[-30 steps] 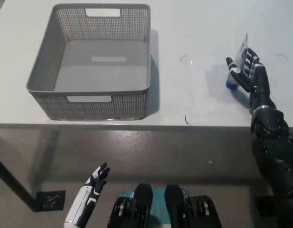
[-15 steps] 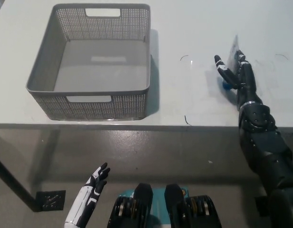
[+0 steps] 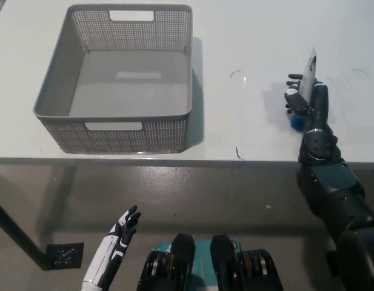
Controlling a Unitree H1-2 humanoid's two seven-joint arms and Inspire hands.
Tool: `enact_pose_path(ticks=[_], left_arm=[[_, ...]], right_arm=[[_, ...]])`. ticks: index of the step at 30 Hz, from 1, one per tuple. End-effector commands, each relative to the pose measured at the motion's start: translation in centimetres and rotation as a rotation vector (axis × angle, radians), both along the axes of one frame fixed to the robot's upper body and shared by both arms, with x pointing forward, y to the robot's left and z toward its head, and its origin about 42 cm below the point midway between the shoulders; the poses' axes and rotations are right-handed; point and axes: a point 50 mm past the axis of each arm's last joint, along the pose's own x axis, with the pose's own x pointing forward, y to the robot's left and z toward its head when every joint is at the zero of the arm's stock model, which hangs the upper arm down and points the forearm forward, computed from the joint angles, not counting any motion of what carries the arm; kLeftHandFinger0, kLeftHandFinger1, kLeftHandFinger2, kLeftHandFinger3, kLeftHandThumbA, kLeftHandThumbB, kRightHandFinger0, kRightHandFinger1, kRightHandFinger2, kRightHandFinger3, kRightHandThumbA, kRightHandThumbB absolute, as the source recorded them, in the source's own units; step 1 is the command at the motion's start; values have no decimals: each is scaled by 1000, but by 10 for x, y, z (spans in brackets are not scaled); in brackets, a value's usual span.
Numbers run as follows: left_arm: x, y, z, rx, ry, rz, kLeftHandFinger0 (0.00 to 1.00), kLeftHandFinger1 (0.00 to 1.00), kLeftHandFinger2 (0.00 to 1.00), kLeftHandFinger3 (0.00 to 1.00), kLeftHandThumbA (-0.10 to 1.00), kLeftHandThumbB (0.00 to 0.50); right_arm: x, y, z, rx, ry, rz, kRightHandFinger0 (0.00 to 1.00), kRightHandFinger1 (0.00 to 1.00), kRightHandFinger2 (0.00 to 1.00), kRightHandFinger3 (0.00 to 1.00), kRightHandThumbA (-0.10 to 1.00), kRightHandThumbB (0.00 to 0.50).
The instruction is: Use the right hand to pick up a shampoo and place it into a container on the left side
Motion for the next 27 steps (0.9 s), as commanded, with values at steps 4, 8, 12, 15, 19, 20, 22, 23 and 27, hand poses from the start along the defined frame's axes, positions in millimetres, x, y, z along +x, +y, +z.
enact_pose_path(ticks=[4,8,12,15,19,20,22,23,27], left_arm=[[8,1,16,1,-77,-22,1000,1000,1000,1000,1000,223],[9,1,16,-2,-76,-21,1000,1000,1000,1000,1000,217],[10,1,17,8,-74,-17,1000,1000,1000,1000,1000,233],[12,2,17,10,-80,-17,1000,1000,1000,1000,1000,224],[14,3,18,11,-72,-17,1000,1000,1000,1000,1000,233],[13,3,17,10,-70,-17,1000,1000,1000,1000,1000,235],[13,2,17,8,-71,-19,1000,1000,1000,1000,1000,240],[14,3,16,8,-71,-18,1000,1000,1000,1000,1000,243],[15,3,16,12,-68,-18,1000,1000,1000,1000,1000,243]], right_arm=[[14,3,42,32,-173,-20,0,134,561,622,-100,134],[16,5,51,37,-210,-32,0,126,549,620,-100,147],[18,13,73,19,-303,-22,0,174,604,645,-100,155],[17,26,104,31,-395,8,0,230,645,687,-100,134],[7,48,147,47,-506,64,0,252,644,728,-100,111],[6,50,150,51,-512,69,0,252,643,732,-100,111],[-1,65,170,77,-587,118,0,254,642,737,-100,100],[-5,73,179,78,-608,134,0,244,633,717,-100,109],[-19,107,207,112,-681,213,0,225,634,741,-100,116]])
